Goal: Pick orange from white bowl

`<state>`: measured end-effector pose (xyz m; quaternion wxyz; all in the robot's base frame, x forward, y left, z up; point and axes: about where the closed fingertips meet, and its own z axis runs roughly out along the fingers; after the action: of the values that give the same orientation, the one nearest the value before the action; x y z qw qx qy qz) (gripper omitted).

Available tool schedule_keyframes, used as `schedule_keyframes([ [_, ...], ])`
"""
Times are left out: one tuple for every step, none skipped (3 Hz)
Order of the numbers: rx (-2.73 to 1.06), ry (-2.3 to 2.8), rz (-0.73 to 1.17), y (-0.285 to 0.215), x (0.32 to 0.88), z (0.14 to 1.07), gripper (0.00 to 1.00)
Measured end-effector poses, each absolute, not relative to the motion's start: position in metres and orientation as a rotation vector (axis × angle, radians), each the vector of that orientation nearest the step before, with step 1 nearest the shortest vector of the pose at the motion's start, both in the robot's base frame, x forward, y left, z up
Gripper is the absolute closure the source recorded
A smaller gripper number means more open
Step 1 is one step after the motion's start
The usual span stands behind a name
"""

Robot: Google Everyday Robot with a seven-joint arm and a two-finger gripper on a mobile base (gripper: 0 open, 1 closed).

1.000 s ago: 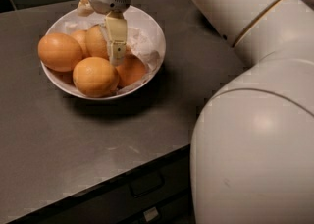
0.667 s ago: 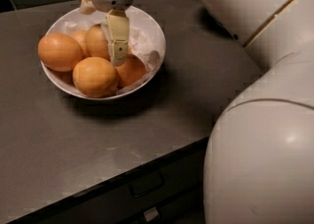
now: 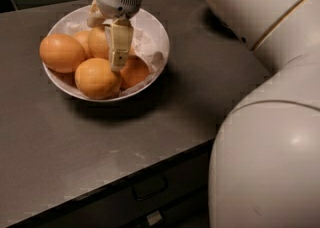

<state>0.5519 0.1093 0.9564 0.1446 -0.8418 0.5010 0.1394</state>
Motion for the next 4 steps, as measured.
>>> schedule_keyframes([
  [-2.427,1.456,0.394,0.107,0.554,0.958,0.19],
  [-2.406,1.469,0.309,0.110,0.559,0.982,0.19],
  [-2.401,1.474,0.308,0.106,0.563,0.983,0.21],
  [-2.407,1.485,0.328,0.099,0.570,0.971,0.20],
])
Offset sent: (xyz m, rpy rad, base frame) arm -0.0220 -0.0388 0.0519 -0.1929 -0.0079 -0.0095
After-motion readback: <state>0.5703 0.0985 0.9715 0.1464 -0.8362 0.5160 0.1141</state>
